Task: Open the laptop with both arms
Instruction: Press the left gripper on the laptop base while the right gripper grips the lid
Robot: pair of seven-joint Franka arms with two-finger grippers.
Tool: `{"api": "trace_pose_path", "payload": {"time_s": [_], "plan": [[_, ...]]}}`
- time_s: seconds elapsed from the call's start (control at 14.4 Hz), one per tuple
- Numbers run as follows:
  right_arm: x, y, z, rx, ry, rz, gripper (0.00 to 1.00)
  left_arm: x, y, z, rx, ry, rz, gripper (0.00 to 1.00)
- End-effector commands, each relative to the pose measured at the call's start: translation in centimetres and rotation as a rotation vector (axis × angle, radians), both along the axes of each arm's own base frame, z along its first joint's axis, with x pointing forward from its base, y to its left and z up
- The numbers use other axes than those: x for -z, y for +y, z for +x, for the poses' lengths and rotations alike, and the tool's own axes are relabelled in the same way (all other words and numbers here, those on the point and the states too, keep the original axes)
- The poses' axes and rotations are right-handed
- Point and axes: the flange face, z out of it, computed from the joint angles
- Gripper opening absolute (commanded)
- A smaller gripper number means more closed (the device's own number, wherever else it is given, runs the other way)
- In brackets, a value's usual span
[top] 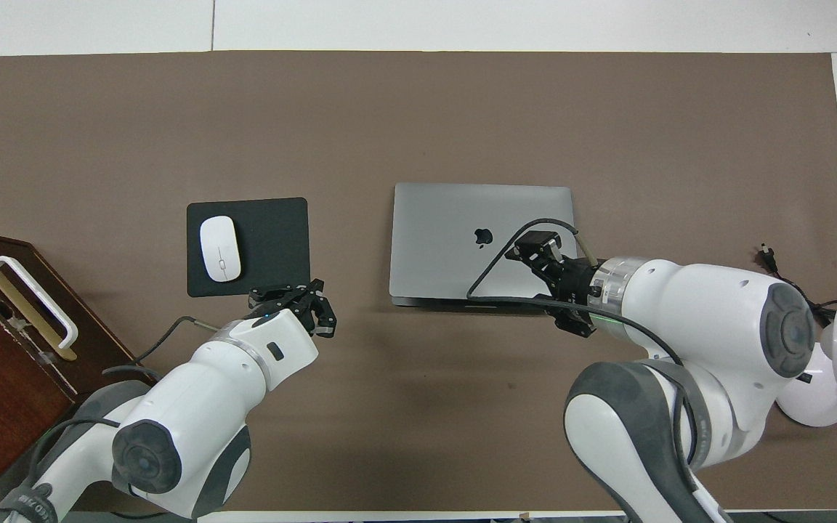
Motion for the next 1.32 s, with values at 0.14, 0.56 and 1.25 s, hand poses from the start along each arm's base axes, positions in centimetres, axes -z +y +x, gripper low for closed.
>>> {"api": "trace_pose_path", "payload": {"time_s": [0.14,0.56,1.25], "plan": [[1.1,0.3,-0.4,0.055,-0.005,0.042,0.84,3.7,-0.7,-2.7,0.031,-0.088,-0.050,0.00],[5.5,3.0,-1.6,0.107,-0.064,0.056,0.87,5.2,-4.0,-7.0,0.085,-0.105,-0.122,0.00],[8.1,1.8,-1.9,0.114,-0.033,0.076,0.88,7.0,-8.5,-8.3,0.090,-0.048,-0.146,0.00]]}}
